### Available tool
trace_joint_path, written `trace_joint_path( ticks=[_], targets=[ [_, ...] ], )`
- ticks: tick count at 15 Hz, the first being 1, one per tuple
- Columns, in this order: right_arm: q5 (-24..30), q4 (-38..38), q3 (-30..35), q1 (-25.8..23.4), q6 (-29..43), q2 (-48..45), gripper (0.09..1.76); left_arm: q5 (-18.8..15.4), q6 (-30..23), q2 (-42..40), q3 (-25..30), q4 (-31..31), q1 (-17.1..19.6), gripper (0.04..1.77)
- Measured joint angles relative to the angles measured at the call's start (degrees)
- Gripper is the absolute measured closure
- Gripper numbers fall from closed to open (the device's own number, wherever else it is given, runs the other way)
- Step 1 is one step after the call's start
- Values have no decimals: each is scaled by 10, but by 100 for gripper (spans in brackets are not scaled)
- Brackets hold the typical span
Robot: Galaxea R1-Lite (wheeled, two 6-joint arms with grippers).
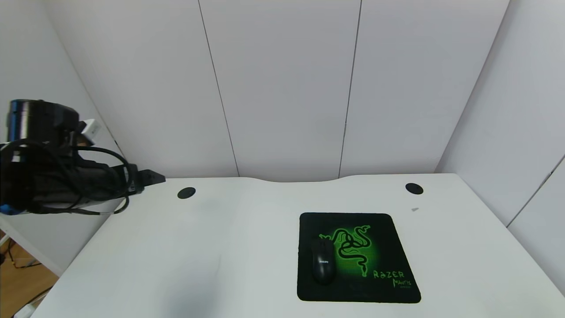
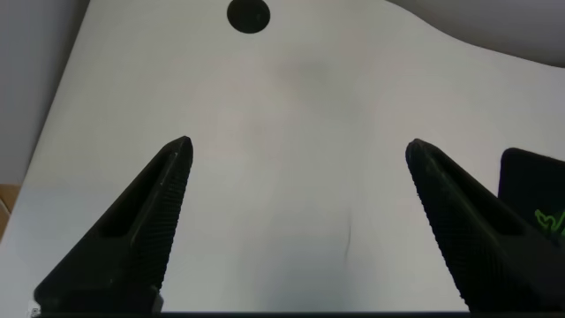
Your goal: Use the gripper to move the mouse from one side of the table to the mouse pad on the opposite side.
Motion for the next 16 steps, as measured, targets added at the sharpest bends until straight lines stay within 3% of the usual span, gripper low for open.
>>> trace_joint_path(
  ticks=[3,9,13,16],
  targets=[
    [0,0,0,0,0,0,14,-55,23,-97,63,-20,37,9],
    [0,0,0,0,0,0,14,-117,46,-318,162,-24,95,9],
    [0,0,0,0,0,0,14,-203,77,-448,183,39,100,9],
    [0,0,0,0,0,0,14,-226,81,-523,186,80,64,9]
  ],
)
